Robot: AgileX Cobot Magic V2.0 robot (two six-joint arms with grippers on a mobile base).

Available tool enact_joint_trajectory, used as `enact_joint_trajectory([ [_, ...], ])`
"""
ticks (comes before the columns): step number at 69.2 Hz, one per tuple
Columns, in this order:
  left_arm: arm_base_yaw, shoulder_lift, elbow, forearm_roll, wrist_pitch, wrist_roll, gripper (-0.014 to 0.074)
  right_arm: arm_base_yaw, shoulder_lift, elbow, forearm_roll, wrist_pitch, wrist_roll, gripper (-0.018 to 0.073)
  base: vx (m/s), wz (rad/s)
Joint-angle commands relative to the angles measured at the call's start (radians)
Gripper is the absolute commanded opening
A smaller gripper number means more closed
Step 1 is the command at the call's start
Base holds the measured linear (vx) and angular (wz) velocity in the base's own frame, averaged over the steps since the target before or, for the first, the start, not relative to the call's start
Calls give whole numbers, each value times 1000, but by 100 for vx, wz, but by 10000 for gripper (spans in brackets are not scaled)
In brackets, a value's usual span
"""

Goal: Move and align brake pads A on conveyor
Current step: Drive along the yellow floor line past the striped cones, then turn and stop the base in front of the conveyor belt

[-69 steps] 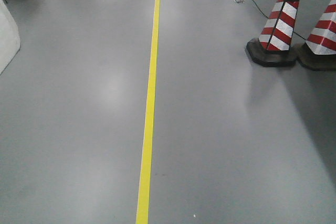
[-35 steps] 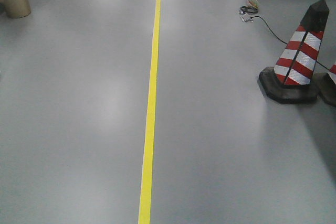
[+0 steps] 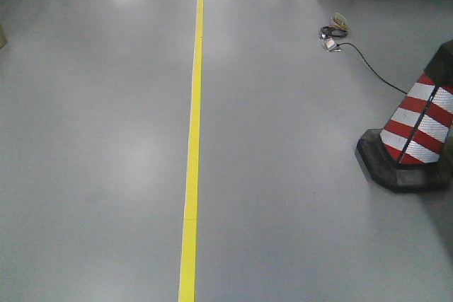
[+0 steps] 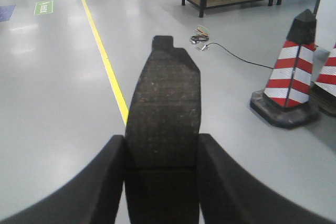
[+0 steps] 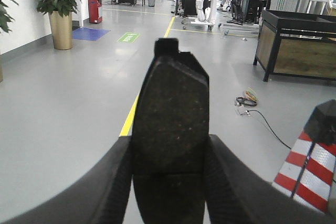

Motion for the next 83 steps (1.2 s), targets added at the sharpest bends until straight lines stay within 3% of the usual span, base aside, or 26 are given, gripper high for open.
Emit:
enact_joint_trajectory([
  [1,-2,13,-25,6,-93,-2,-6,-7,10,-32,-2,-102,-10,-5,72,-2],
  [58,-2,13,-25,6,-93,-2,-6,-7,10,-32,-2,-102,-10,-5,57,-5],
  [83,-2,13,-25,6,-93,-2,-6,-7,10,-32,-2,-102,-10,-5,36,-47],
])
